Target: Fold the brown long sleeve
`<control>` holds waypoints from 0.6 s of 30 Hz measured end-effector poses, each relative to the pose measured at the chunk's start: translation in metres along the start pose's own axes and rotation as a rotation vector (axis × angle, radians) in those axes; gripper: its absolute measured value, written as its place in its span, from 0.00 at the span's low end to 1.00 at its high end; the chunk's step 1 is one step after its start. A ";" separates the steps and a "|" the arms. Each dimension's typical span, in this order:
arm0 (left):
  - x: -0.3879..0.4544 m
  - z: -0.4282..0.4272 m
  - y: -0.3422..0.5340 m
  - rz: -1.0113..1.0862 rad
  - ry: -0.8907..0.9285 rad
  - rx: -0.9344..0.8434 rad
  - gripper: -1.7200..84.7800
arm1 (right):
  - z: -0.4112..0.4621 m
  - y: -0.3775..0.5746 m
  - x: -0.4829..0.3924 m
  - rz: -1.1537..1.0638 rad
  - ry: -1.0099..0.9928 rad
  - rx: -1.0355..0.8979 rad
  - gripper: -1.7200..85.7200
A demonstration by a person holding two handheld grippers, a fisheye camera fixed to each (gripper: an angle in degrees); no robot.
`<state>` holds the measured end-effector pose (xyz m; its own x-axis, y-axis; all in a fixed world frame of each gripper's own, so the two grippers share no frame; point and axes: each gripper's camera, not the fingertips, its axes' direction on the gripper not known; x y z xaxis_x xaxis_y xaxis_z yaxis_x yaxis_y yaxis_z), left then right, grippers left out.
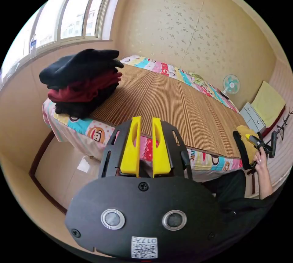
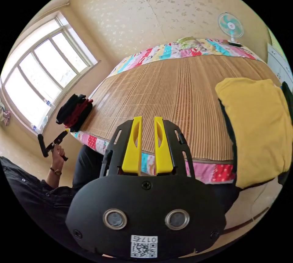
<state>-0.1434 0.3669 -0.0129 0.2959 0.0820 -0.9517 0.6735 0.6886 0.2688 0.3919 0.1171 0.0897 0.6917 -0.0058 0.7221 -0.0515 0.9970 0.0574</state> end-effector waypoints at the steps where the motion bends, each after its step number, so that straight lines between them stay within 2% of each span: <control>1: 0.007 0.009 0.011 -0.007 0.078 -0.058 0.10 | -0.020 0.003 0.017 0.038 0.091 0.040 0.10; 4: 0.024 0.026 0.022 0.016 0.191 -0.172 0.10 | -0.067 0.012 0.055 0.152 0.314 0.131 0.11; 7: 0.038 0.027 0.016 0.062 0.228 -0.180 0.09 | -0.094 0.022 0.090 0.276 0.471 0.190 0.12; 9: 0.046 0.027 0.009 0.097 0.250 -0.167 0.08 | -0.089 0.024 0.114 0.354 0.514 0.124 0.11; 10: 0.050 0.028 0.004 0.106 0.260 -0.162 0.08 | -0.072 0.021 0.132 0.397 0.497 0.006 0.10; 12: 0.053 0.030 -0.005 0.100 0.295 -0.161 0.08 | -0.054 0.015 0.142 0.411 0.463 -0.093 0.07; 14: 0.054 0.031 -0.012 0.093 0.358 -0.152 0.08 | -0.057 -0.001 0.125 0.354 0.461 -0.059 0.06; 16: 0.057 0.029 -0.018 0.118 0.497 -0.119 0.08 | -0.079 -0.029 0.082 0.177 0.239 0.137 0.05; 18: 0.057 0.028 -0.019 0.126 0.569 -0.111 0.07 | -0.091 -0.054 0.055 0.091 0.027 0.223 0.04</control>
<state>-0.1202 0.3386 -0.0684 -0.0613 0.5202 -0.8518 0.5724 0.7175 0.3970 0.4983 0.0704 0.0635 0.6960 0.0880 0.7126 -0.2703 0.9516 0.1465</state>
